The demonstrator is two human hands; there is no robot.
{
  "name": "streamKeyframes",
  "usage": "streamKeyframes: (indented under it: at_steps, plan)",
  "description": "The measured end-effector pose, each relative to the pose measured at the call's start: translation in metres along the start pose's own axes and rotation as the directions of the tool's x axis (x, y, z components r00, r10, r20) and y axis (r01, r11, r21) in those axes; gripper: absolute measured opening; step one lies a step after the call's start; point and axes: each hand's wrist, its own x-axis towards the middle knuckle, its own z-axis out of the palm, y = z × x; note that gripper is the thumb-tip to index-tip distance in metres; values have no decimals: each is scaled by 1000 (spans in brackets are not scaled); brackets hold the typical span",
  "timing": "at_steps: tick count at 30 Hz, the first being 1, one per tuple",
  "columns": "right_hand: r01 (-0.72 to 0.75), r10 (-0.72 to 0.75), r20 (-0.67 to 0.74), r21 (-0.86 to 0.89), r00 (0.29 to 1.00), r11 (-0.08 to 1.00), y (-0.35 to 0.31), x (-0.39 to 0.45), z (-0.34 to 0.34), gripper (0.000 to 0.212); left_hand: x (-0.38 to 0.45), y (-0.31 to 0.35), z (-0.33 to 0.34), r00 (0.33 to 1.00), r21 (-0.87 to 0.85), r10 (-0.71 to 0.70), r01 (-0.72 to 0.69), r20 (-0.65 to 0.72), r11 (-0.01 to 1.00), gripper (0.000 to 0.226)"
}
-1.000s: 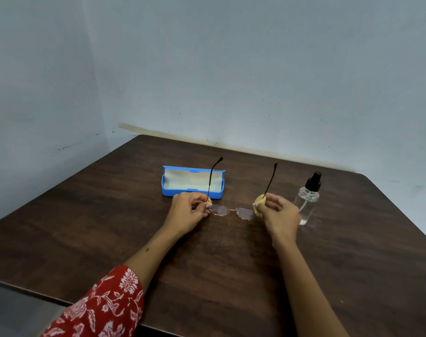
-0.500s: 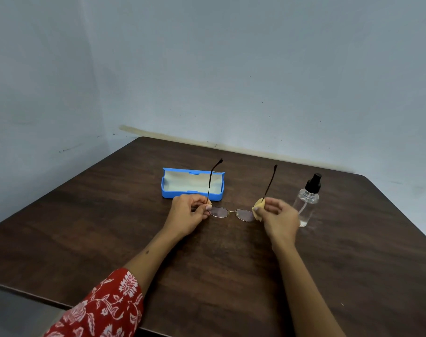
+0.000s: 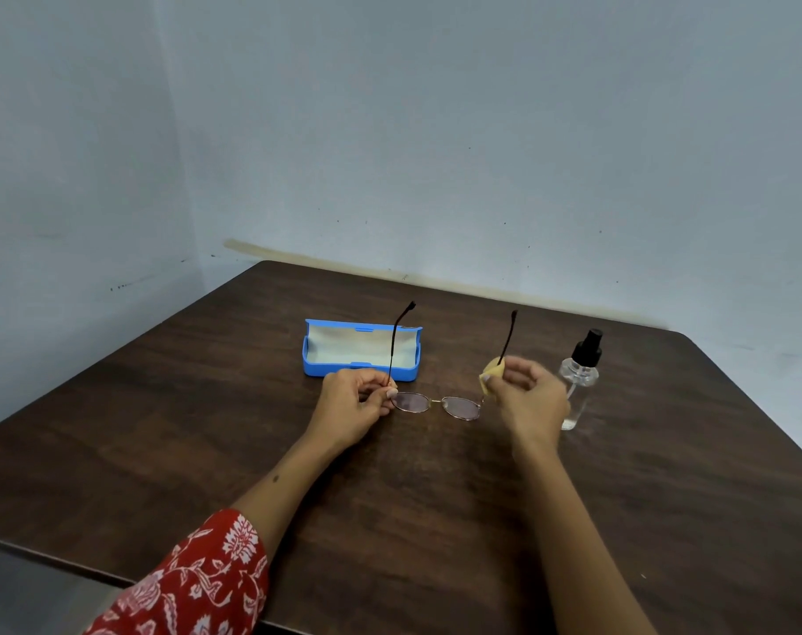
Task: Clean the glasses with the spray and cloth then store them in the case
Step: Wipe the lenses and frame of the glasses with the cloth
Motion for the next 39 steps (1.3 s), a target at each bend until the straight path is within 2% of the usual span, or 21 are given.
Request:
streamKeyframes:
  at_steps: [4, 10, 12, 16, 21, 30, 39]
  plan:
    - [-87, 91, 41, -102, 995, 991, 16, -3, 0, 24, 0, -1, -1, 1000, -6, 7, -7, -1, 1000, 8]
    - [127, -124, -39, 80, 992, 989, -31, 9, -4, 26, 0, -1, 0, 1000, -1, 1, -1, 3, 1000, 9]
    - [166, -161, -60, 89, 985, 982, -38, 11, -6, 28, 0, 0, 0, 1000, -5, -1, 1, -2, 1000, 8]
    - [100, -97, -34, 74, 995, 992, -21, 4, -3, 30, -1, 1, 0, 1000, -8, 11, -11, -7, 1000, 8]
    - [-28, 30, 29, -39, 999, 999, 5, -7, -3, 26, -1, 1, 0, 1000, -6, 8, -8, 1, 1000, 9]
    - [127, -123, -39, 111, 992, 986, -30, 8, -3, 30, 0, 1, 0, 1000, -38, 8, -8, -11, 999, 10]
    - [-11, 12, -11, 58, 1000, 998, 6, -8, 1, 27, -1, 2, 0, 1000, -43, 18, -19, -20, 999, 11]
